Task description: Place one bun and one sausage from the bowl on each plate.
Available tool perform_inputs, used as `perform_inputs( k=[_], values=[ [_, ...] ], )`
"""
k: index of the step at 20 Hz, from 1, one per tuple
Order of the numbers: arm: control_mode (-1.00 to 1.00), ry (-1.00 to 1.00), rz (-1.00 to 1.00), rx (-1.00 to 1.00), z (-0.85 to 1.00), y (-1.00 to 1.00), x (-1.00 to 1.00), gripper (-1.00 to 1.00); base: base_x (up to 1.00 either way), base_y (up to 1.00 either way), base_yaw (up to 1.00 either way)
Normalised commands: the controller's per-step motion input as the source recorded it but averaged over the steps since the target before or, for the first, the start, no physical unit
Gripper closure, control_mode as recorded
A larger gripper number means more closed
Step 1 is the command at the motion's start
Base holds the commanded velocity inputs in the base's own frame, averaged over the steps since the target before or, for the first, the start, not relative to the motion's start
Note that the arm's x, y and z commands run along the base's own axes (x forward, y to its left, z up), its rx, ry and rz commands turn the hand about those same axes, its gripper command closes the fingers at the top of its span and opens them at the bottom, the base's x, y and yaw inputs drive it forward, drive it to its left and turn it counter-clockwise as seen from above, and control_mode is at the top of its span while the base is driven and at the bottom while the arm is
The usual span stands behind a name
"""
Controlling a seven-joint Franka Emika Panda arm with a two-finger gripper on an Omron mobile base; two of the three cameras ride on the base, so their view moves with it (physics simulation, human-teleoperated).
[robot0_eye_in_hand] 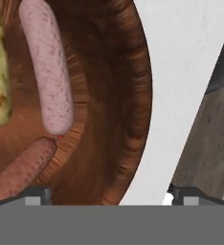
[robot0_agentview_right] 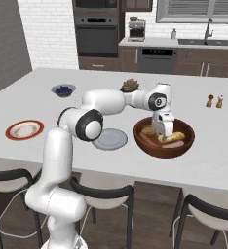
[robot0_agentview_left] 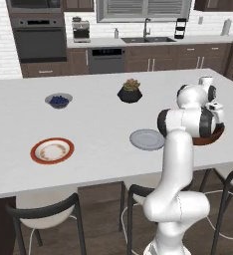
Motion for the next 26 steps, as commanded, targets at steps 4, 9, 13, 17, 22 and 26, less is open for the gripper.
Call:
perform_inputs(
  k=[4, 9, 13, 17, 22, 26],
  values=[
    [-1.00, -0.12, 0.00, 0.05, -0.14, -0.34, 0.01, -1.00, 0.00, 0.00, 0.00],
    [-1.00, -0.11, 0.00, 0.00, -0.08, -0.01, 0.06, -1.00, 0.00, 0.00, 0.00],
    [-1.00, 0.00, 0.00, -0.03, -0.27, 0.09, 0.08, -1.00, 0.00, 0.00, 0.00],
    [-1.00, -0.16, 0.00, -0.22, -0.48, 0.74, 0.00, -1.00, 0.00, 0.00, 0.00],
    [-1.00, -0.21, 0.00, -0.21, -0.37, 0.45, 0.00, -1.00, 0.00, 0.00, 0.00],
    [-1.00, -0.14, 0.00, -0.14, -0.42, 0.00, 0.00, -1.00, 0.00, 0.00, 0.00]
  ],
)
